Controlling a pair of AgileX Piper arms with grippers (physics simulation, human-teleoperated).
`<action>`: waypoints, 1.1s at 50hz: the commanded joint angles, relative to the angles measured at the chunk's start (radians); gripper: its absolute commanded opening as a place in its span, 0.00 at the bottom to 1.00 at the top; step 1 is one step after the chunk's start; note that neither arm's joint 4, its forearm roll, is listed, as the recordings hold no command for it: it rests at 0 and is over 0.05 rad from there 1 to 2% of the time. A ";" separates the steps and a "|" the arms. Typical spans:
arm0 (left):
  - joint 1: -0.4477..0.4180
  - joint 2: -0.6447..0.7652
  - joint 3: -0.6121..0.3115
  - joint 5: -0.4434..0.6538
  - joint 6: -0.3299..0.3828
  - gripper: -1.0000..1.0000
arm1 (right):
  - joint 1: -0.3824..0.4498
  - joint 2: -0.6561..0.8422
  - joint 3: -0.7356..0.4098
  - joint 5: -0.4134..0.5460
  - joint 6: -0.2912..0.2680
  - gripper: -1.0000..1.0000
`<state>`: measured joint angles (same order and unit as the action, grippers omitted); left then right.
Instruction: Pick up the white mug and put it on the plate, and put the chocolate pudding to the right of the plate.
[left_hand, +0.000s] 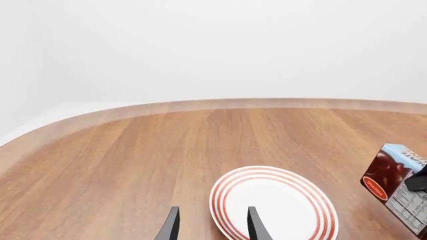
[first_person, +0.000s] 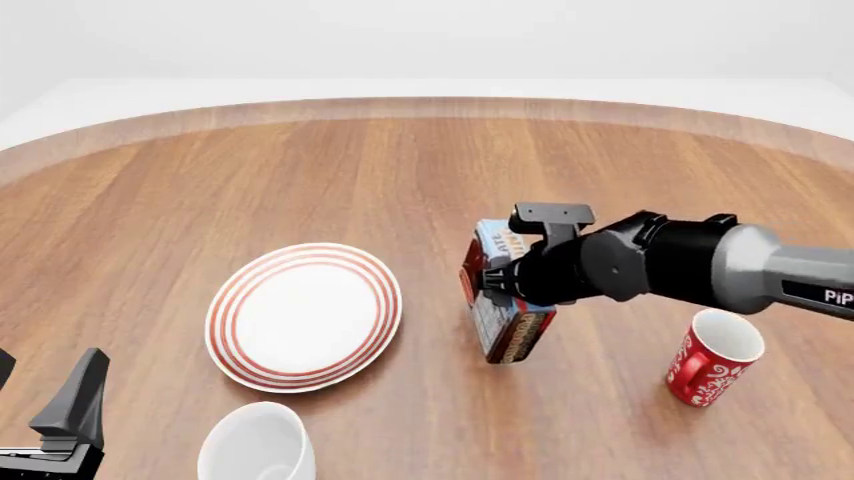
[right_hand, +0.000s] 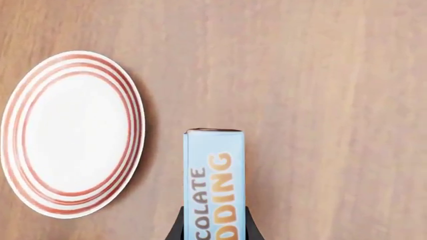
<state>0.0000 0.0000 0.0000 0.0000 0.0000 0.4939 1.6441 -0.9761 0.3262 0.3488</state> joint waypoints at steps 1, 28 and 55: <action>0.000 0.000 0.000 0.000 0.000 1.00 | -0.009 0.027 -0.003 -0.016 0.007 0.00; 0.000 0.000 0.000 0.000 0.000 1.00 | -0.007 0.073 0.015 -0.050 0.013 0.00; 0.000 0.000 0.000 0.000 0.000 1.00 | -0.013 0.082 0.025 -0.064 0.024 1.00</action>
<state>0.0000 0.0000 0.0000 0.0000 0.0000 0.4876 1.7124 -0.9546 0.2697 0.3595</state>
